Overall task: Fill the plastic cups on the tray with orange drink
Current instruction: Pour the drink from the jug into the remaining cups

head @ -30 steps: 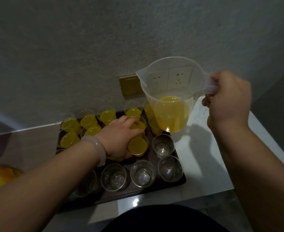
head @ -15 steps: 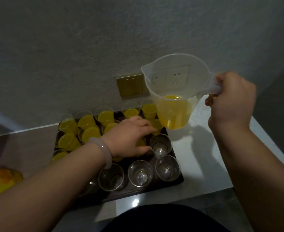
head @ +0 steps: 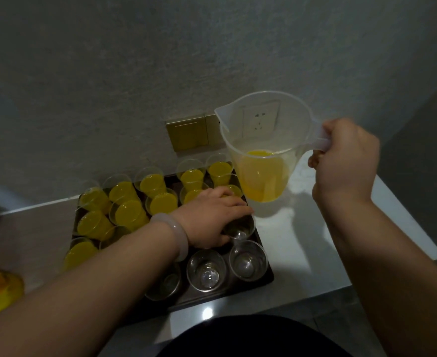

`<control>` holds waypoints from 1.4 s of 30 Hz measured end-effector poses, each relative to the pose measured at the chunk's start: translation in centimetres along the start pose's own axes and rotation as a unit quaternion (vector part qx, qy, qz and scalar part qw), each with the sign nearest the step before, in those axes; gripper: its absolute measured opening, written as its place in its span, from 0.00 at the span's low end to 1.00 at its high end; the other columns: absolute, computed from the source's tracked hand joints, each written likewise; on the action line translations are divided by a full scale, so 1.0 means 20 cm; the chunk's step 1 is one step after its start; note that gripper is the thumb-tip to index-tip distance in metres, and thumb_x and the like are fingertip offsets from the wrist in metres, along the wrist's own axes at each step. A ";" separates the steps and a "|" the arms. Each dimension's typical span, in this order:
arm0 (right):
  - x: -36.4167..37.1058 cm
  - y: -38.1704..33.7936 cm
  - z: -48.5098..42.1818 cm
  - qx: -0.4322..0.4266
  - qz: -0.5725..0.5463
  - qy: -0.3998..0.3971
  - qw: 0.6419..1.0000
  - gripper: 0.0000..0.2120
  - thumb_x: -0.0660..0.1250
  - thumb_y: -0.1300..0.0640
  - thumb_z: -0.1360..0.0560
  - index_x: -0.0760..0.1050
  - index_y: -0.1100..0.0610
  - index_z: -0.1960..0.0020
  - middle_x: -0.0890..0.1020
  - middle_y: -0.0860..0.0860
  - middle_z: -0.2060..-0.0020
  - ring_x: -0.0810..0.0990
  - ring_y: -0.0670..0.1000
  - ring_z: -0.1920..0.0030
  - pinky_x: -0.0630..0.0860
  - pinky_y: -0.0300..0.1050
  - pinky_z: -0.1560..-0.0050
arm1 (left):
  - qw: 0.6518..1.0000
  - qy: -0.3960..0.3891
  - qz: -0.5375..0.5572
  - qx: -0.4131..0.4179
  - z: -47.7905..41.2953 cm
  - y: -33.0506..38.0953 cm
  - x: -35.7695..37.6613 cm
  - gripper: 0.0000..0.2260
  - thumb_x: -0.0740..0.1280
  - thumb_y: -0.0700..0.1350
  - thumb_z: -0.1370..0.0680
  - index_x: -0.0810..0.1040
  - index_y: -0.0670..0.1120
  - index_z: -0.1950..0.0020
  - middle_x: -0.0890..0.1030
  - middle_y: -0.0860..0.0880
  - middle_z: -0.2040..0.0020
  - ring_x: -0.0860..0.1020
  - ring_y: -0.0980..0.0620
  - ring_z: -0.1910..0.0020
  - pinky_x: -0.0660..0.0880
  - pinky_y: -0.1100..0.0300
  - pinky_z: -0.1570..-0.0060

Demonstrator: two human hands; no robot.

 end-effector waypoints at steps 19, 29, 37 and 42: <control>0.05 -0.10 -0.05 -0.120 0.144 -0.069 0.980 0.14 0.59 0.57 0.29 0.71 0.69 0.63 0.71 0.57 0.74 0.69 0.58 0.71 0.70 0.51 0.67 | 0.932 0.199 0.225 -0.204 0.36 -0.17 -0.40 0.33 0.74 0.55 0.35 0.69 0.51 0.32 0.69 0.56 0.44 0.73 0.62 0.48 0.73 0.66 0.43; 0.29 -0.36 0.06 -0.247 0.341 -0.248 0.872 0.17 0.58 0.48 0.34 0.57 0.57 0.75 0.57 0.50 0.79 0.59 0.50 0.75 0.56 0.47 0.71 | 0.922 0.223 0.166 -0.270 0.43 -0.19 -0.32 0.35 0.75 0.55 0.33 0.67 0.48 0.29 0.70 0.51 0.34 0.73 0.54 0.38 0.67 0.65 0.42; 0.39 -0.44 0.16 -0.308 0.437 -0.277 0.798 0.19 0.61 0.50 0.28 0.64 0.59 0.73 0.64 0.52 0.79 0.63 0.51 0.75 0.53 0.43 0.72 | 0.920 0.212 0.172 -0.282 0.45 -0.17 -0.28 0.34 0.75 0.55 0.32 0.67 0.48 0.30 0.72 0.50 0.34 0.71 0.52 0.37 0.64 0.66 0.43; 0.41 -0.45 0.19 -0.322 0.465 -0.294 0.770 0.18 0.60 0.48 0.28 0.67 0.56 0.72 0.69 0.51 0.76 0.67 0.51 0.73 0.55 0.42 0.72 | 0.920 0.199 0.185 -0.281 0.44 -0.15 -0.26 0.33 0.75 0.55 0.32 0.68 0.48 0.30 0.72 0.49 0.36 0.72 0.52 0.39 0.65 0.66 0.44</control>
Point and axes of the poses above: each hand's wrist, its own z-axis away from the middle knuckle, its own x-axis out of the palm, y = z × x, the point moved 2 cm from there along -z, towards the middle knuckle
